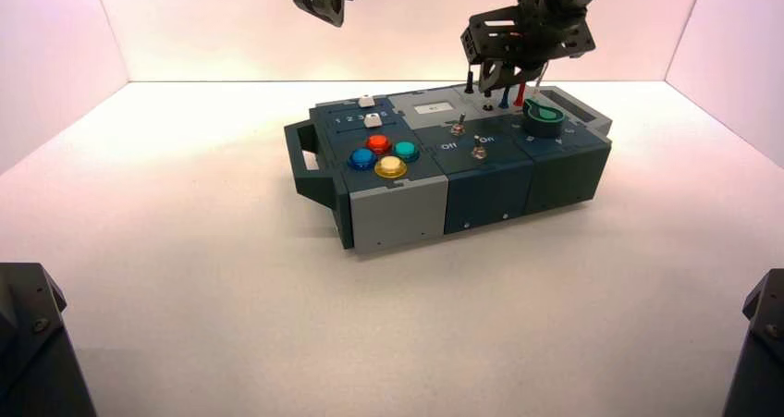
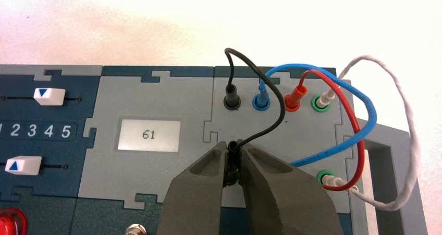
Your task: Insert the black wire.
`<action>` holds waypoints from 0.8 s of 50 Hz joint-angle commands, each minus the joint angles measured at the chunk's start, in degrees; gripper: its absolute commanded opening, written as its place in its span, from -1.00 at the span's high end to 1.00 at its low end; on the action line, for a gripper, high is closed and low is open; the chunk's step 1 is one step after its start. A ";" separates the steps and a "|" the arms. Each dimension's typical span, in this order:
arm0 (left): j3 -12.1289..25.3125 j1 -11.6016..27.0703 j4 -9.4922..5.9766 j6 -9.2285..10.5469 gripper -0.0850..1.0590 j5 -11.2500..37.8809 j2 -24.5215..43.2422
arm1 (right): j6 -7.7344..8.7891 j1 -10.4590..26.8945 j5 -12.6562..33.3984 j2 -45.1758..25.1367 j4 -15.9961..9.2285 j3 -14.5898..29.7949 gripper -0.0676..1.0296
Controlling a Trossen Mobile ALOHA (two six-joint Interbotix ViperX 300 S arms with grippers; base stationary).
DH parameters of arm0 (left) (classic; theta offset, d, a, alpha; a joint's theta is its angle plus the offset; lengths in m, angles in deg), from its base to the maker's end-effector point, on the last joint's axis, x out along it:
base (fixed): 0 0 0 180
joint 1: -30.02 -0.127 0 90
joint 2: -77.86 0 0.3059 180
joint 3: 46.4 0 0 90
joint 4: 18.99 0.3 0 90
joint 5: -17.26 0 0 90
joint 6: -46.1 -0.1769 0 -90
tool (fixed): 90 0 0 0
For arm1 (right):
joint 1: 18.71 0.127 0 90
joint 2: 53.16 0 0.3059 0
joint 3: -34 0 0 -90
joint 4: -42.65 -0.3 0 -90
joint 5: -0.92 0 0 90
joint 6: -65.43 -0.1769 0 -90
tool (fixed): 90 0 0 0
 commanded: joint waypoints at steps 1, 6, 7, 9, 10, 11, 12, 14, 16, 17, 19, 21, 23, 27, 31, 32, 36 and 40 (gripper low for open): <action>1.58 -0.35 0.00 0.00 0.90 -0.62 -2.64 | -0.09 0.62 0.18 1.49 0.09 -0.44 0.92; 1.58 -0.35 0.00 0.09 0.90 -0.62 -2.64 | -0.09 0.88 0.18 1.67 0.00 -0.88 0.92; 1.58 -0.35 0.00 0.00 0.90 -0.62 -2.64 | -0.09 0.97 0.18 1.76 0.00 -0.97 0.92; 1.58 -0.35 0.00 0.09 0.90 -0.62 -2.64 | -0.09 1.23 0.18 1.93 0.00 -1.14 0.92; 1.58 -0.35 0.00 0.09 0.90 -0.62 -2.72 | -0.09 1.23 0.18 1.93 0.00 -1.23 0.92; 1.58 -0.35 0.00 0.00 0.90 -0.70 -2.64 | -0.09 1.23 0.18 2.02 0.00 -1.23 0.92; 1.58 -0.35 0.00 0.00 0.90 -0.62 -2.72 | -0.18 1.32 0.18 2.20 0.00 -1.41 0.92; 1.58 -0.35 0.00 0.00 0.90 -0.70 -2.72 | -0.18 1.41 0.26 2.37 0.00 -1.58 0.92; 1.58 -0.35 0.00 0.09 0.90 -0.62 -2.64 | -0.18 1.41 0.35 2.55 0.00 -1.58 0.92; 1.58 -0.35 0.00 0.09 0.90 -0.62 -2.72 | -0.26 1.41 0.35 2.64 0.00 -1.67 0.92; 1.58 -0.35 0.00 0.09 0.90 -0.70 -2.72 | -0.18 1.41 0.53 2.81 -0.09 -1.76 0.92; 1.58 -0.35 -0.09 0.09 0.90 -0.70 -2.72 | -0.18 1.49 0.88 2.90 0.00 -1.67 0.92; 1.58 -0.35 0.00 0.09 0.90 -0.70 -2.72 | -0.18 1.41 1.23 2.90 0.00 -1.58 0.92; 1.58 -0.35 0.00 0.09 0.90 -0.70 -2.81 | -0.18 1.41 2.02 2.81 0.00 -1.41 0.92; 1.58 -0.35 0.00 0.09 0.90 -0.79 -2.72 | -0.18 1.49 2.81 2.37 0.00 -0.97 0.92; 1.58 -0.35 -0.09 0.00 0.90 -0.79 -2.72 | -0.18 1.41 3.08 2.20 0.00 -0.70 0.92; 1.67 -0.35 0.00 0.09 0.90 -0.79 -2.81 | -0.18 1.41 4.22 1.32 0.00 0.09 0.92; 1.67 -0.35 0.00 0.09 0.90 -0.79 -2.81 | -0.18 1.41 4.92 0.44 0.00 0.88 0.92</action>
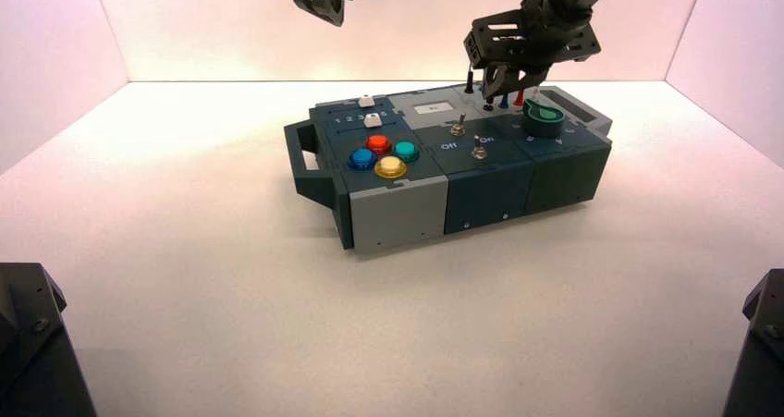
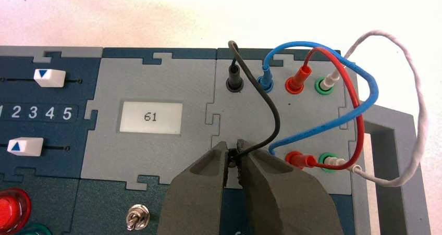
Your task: Insert the black wire.
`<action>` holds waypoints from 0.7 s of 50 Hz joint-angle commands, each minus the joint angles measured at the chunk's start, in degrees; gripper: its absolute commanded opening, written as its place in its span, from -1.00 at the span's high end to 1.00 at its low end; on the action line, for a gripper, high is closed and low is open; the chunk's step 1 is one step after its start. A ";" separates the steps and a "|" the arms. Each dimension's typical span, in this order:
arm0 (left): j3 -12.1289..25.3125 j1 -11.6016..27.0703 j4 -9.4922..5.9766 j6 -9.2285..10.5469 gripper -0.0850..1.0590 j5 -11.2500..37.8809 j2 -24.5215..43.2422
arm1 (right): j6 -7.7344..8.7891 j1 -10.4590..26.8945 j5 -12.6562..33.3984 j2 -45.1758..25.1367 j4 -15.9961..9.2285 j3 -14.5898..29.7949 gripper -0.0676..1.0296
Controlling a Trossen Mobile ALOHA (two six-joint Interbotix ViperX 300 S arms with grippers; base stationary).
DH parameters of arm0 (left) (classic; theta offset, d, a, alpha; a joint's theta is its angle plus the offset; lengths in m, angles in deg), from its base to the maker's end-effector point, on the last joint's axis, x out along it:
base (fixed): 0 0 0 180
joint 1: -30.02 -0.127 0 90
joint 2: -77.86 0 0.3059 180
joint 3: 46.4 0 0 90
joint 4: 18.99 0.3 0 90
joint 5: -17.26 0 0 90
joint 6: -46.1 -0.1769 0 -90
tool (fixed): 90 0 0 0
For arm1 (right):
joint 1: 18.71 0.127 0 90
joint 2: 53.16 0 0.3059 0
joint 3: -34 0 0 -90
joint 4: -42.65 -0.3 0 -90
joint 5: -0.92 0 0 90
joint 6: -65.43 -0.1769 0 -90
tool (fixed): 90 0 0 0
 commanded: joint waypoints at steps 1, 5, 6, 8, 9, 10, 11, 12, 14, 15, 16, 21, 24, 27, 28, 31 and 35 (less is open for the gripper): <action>1.67 -0.44 0.00 0.09 0.90 -0.53 -2.81 | -0.09 0.88 1.67 -0.62 0.00 1.32 0.92; 1.76 -0.44 0.00 0.09 0.90 -0.53 -2.99 | -0.09 0.88 2.11 -1.32 0.00 1.93 0.92; 1.76 -0.44 0.00 0.09 0.90 -0.53 -2.99 | -0.09 0.88 2.20 -1.41 0.00 2.02 0.92; 1.76 -0.44 0.00 0.09 0.90 -0.53 -3.16 | -0.09 0.88 2.37 -1.58 0.00 2.20 0.92; 1.85 -0.44 0.00 0.00 0.90 -0.53 -3.16 | -0.09 0.88 2.46 -1.76 0.00 2.46 0.92; 2.02 -0.44 0.00 0.09 0.90 -0.53 -3.25 | -0.09 0.88 2.55 -1.93 0.00 2.55 0.92; 2.02 -0.44 0.00 0.09 0.90 -0.53 -3.25 | -0.09 0.88 2.64 -2.02 0.00 2.64 0.92; 2.02 -0.44 0.00 0.09 0.90 -0.53 -3.34 | -0.09 0.88 2.72 -2.11 0.00 2.72 0.92; 2.20 -0.44 0.00 0.00 0.90 -0.53 -3.43 | -0.09 0.88 2.90 -2.20 0.00 2.90 0.92; 2.29 -0.44 0.00 0.09 0.90 -0.53 -3.43 | -0.09 0.88 3.08 -2.29 0.00 2.99 0.92; 2.29 -0.44 0.00 0.09 0.90 -0.53 -3.34 | -0.09 0.88 3.16 -2.37 0.00 3.08 0.92; 2.64 -0.44 0.00 0.09 0.90 -0.53 -3.43 | -0.09 0.88 3.69 -2.99 0.00 3.52 0.92; 2.81 -0.44 0.00 0.09 0.90 -0.53 -3.60 | -0.18 0.88 4.04 -3.43 0.00 3.87 0.92; 2.90 -0.44 0.00 0.09 0.90 -0.53 -3.69 | -0.09 0.88 4.66 -3.96 0.09 4.48 0.92; 2.90 -0.44 0.00 0.09 0.90 -0.53 -3.69 | -0.09 0.88 4.92 -4.13 0.00 4.66 0.92; 2.90 -0.44 0.00 0.09 0.91 -0.53 -3.69 | -0.09 0.88 5.45 -4.57 0.00 5.10 0.92; 2.90 -0.44 0.00 0.09 0.90 -0.53 -3.87 | -0.09 0.88 5.71 -4.83 0.09 5.36 0.92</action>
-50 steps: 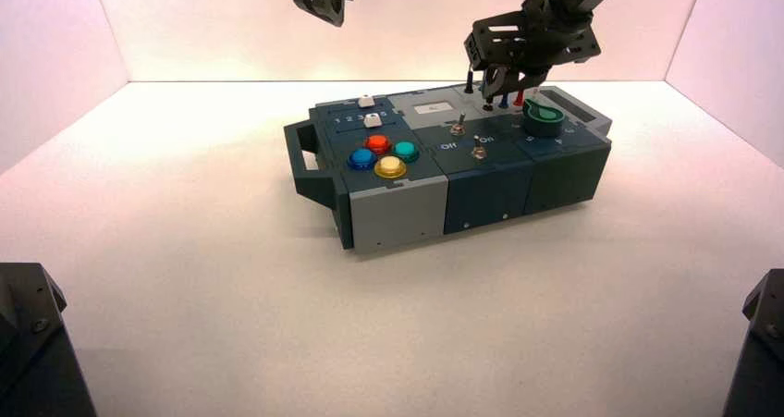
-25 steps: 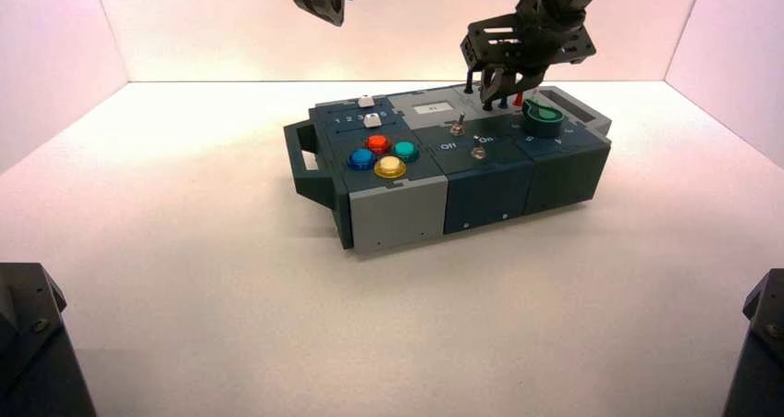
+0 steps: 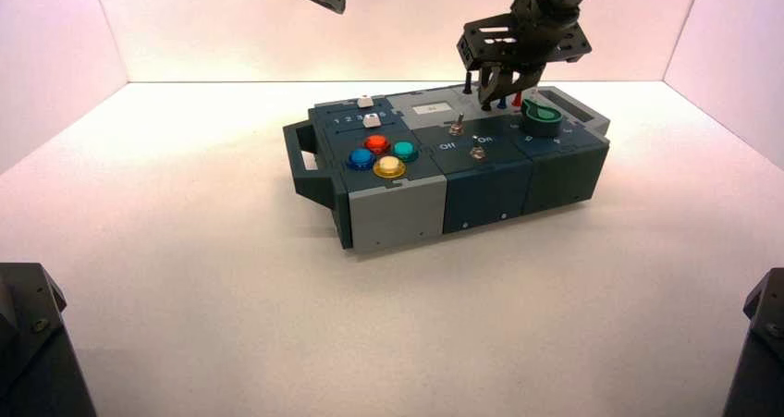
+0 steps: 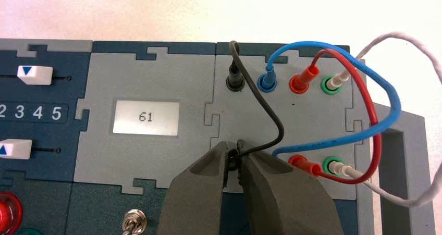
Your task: Insert the black wire.
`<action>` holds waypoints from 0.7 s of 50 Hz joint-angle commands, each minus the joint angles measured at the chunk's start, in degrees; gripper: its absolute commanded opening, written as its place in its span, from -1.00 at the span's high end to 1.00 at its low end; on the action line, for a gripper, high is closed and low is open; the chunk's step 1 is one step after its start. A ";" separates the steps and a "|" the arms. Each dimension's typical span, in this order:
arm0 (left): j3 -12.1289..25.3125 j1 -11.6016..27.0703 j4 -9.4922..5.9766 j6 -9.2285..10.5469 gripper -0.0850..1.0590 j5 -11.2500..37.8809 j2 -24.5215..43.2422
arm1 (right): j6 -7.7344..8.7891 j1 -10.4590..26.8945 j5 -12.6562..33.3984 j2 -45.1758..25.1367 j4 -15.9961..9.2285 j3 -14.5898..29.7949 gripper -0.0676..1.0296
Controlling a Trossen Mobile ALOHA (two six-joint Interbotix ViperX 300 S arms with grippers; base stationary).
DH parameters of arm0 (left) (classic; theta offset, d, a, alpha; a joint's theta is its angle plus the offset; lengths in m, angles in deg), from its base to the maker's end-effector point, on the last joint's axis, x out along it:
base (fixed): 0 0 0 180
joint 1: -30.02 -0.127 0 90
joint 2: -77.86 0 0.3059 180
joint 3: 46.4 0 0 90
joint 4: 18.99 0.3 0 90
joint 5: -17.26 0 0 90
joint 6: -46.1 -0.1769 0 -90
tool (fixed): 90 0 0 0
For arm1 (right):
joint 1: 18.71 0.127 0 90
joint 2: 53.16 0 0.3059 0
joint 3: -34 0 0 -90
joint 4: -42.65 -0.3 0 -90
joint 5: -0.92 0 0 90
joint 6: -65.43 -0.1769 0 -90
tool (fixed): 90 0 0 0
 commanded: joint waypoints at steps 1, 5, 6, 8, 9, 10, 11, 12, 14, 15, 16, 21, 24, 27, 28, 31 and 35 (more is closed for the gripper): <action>1.49 -0.44 0.00 0.09 0.90 -0.53 -3.16 | -0.09 0.88 0.26 -1.41 -0.18 1.05 0.92; 1.49 -0.44 0.00 0.00 0.90 -0.53 -3.25 | -0.09 0.88 0.35 -1.41 -0.18 1.05 0.92; 1.41 -0.44 0.00 0.00 0.90 -0.53 -3.34 | -0.09 0.88 0.35 -1.41 -0.18 1.05 0.92; 1.41 -0.44 0.00 0.09 0.90 -0.53 -3.34 | -0.09 0.88 0.35 -1.32 -0.18 0.97 0.92; 1.32 -0.44 0.00 0.00 0.90 -0.53 -3.34 | -0.09 0.88 0.35 -1.32 -0.18 0.97 0.92; 1.41 -0.44 0.00 0.09 0.90 -0.53 -3.34 | -0.09 0.88 0.35 -1.32 -0.09 0.97 0.92; 1.32 -0.44 0.00 0.00 0.90 -0.53 -3.34 | -0.09 0.88 0.35 -1.32 -0.18 0.97 0.92; 1.32 -0.44 0.00 0.09 0.90 -0.70 -3.34 | -0.09 0.88 0.35 -1.41 -0.18 0.97 0.92; 1.32 -0.44 0.00 0.00 0.90 -0.88 -3.34 | -0.09 0.88 0.35 -1.32 -0.18 1.05 0.92; 1.23 -0.44 0.00 0.00 0.90 -0.88 -3.34 | -0.09 0.88 0.35 -1.32 -0.09 0.97 0.92; 1.32 -0.44 0.00 0.09 0.90 -0.97 -3.34 | -0.09 0.88 0.35 -1.32 -0.09 0.97 0.92; 1.05 -0.44 -0.09 0.09 0.90 -1.23 -3.43 | -0.09 0.88 0.35 -1.14 -0.09 0.88 0.92; 0.97 -0.44 0.00 0.18 0.90 -1.49 -3.43 | -0.09 0.88 0.35 -0.97 -0.09 0.70 0.92; 0.88 -0.44 0.00 0.26 0.91 -1.76 -3.43 | -0.09 0.88 0.35 -0.97 -0.18 0.70 0.92; 0.70 -0.44 0.00 0.26 0.90 -1.85 -3.43 | -0.09 0.88 0.35 -0.97 -0.18 0.70 0.92; 0.70 -0.44 0.00 0.26 0.90 -2.02 -3.43 | -0.09 0.88 0.26 -0.97 -0.09 0.70 0.92; 0.70 -0.44 0.00 0.26 0.90 -2.20 -3.34 | 0.09 0.97 -0.09 -0.97 -0.09 0.70 0.92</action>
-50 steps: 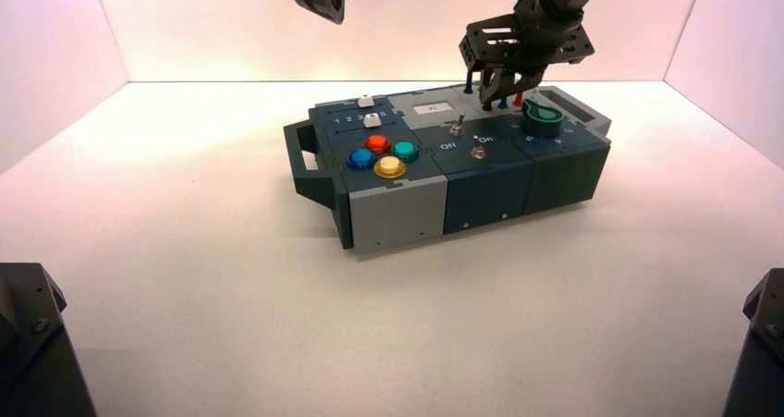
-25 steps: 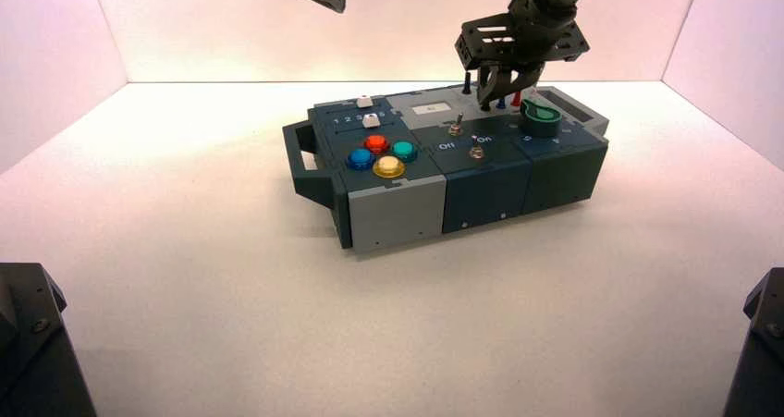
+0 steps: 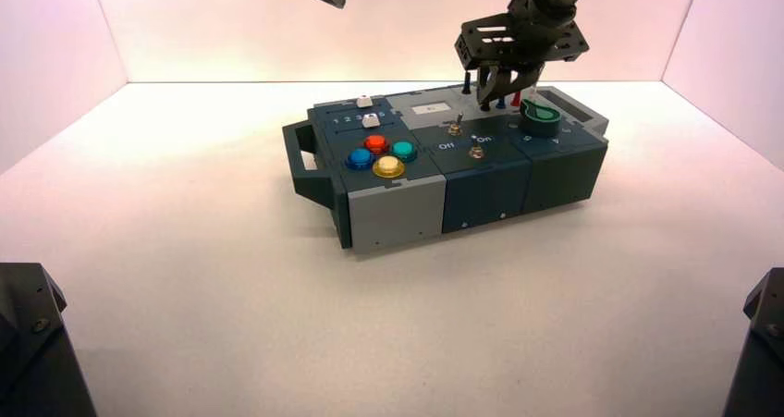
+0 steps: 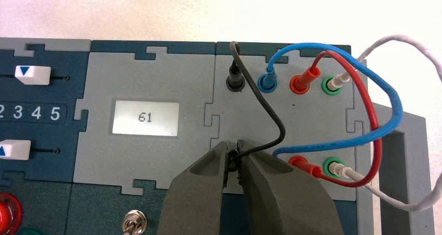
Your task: Insert the black wire.
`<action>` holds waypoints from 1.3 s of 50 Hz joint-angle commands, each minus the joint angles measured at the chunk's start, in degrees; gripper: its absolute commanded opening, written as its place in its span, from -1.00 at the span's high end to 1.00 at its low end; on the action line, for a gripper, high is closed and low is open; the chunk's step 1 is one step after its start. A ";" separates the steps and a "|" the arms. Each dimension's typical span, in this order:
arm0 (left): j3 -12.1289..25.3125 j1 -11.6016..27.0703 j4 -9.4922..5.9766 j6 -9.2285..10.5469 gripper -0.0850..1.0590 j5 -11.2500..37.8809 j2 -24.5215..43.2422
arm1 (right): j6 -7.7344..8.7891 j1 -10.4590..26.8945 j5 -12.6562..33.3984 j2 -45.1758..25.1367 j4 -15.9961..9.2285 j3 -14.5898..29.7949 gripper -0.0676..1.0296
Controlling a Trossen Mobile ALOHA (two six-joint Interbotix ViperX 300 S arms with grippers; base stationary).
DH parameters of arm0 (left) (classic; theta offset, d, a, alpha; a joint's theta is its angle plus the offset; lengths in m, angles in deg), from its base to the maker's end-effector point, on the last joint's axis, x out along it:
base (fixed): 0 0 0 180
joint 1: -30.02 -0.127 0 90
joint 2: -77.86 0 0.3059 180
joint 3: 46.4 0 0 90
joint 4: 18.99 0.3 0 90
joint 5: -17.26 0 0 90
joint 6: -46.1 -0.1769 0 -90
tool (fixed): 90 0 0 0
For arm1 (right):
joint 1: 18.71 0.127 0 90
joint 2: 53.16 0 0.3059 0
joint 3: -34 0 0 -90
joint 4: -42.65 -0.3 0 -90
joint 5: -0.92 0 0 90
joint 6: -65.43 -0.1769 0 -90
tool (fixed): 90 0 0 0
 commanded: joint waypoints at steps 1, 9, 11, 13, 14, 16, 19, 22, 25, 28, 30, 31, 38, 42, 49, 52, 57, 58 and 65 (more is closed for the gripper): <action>0.79 -0.35 -0.09 0.09 0.90 -1.05 -3.08 | 0.18 0.88 -0.70 -0.70 0.00 0.26 0.92; 1.14 -0.35 -0.09 0.18 0.90 -1.67 -2.90 | 0.26 0.97 -1.32 -0.62 0.70 0.09 0.91; 1.23 -0.35 -0.09 0.09 0.90 -1.85 -2.90 | 0.26 0.97 -1.32 -0.62 0.70 0.09 0.90; 1.41 -0.35 -0.09 0.18 0.90 -1.93 -2.72 | 0.26 0.97 -1.32 -0.62 0.88 0.00 0.90; 1.49 -0.35 -0.09 0.18 0.90 -1.93 -2.64 | 0.26 0.97 -1.32 -0.62 0.88 0.00 0.89; 1.58 -0.35 -0.09 0.18 0.90 -1.93 -2.64 | 0.26 0.97 -1.32 -0.62 0.88 0.00 0.87; 1.58 -0.35 -0.09 0.18 0.90 -1.93 -2.55 | 0.26 0.97 -1.41 -0.70 0.88 0.00 0.75; 1.58 -0.35 -0.09 0.18 0.91 -2.11 -2.46 | 0.26 0.97 -1.41 -0.62 0.88 0.00 0.68; 1.58 -0.35 -0.09 0.18 0.90 -2.11 -2.46 | 0.18 0.97 -1.41 -0.62 0.97 0.00 0.67; 1.49 -0.35 -0.09 0.18 0.90 -2.20 -2.55 | 0.18 1.05 -1.32 -0.53 0.88 0.00 0.60; 1.49 -0.35 -0.09 0.18 0.90 -2.20 -2.64 | 0.00 1.05 -1.41 -0.53 0.88 -0.09 0.53; 1.49 -0.35 -0.09 0.18 0.90 -2.20 -2.64 | 0.00 0.97 -1.32 -0.53 0.97 -0.09 0.51; 1.49 -0.35 -0.09 0.18 0.90 -2.20 -2.72 | 0.00 1.05 -1.58 -0.26 0.88 -0.26 0.50; 1.58 -0.35 -0.09 0.18 0.90 -2.20 -2.72 | 0.00 0.97 -1.58 -0.18 0.88 -0.35 0.50; 1.58 -0.35 -0.09 0.18 0.90 -2.55 -2.64 | 0.00 1.05 -1.58 0.62 0.88 -0.70 0.50; 1.67 -0.35 -0.09 0.18 0.90 -2.64 -2.55 | 0.00 1.05 -1.32 1.49 0.88 -0.97 0.50; 1.67 -0.35 -0.09 0.18 0.90 -2.72 -2.55 | 0.00 1.05 -0.09 3.25 0.97 -0.79 0.50; 1.67 -0.35 -0.09 0.18 0.90 -2.81 -2.55 | 0.00 1.05 0.35 3.69 1.05 -0.70 0.50; 1.85 -0.35 -0.09 0.18 0.90 -2.99 -2.37 | 0.00 0.97 3.96 6.15 1.67 0.26 0.50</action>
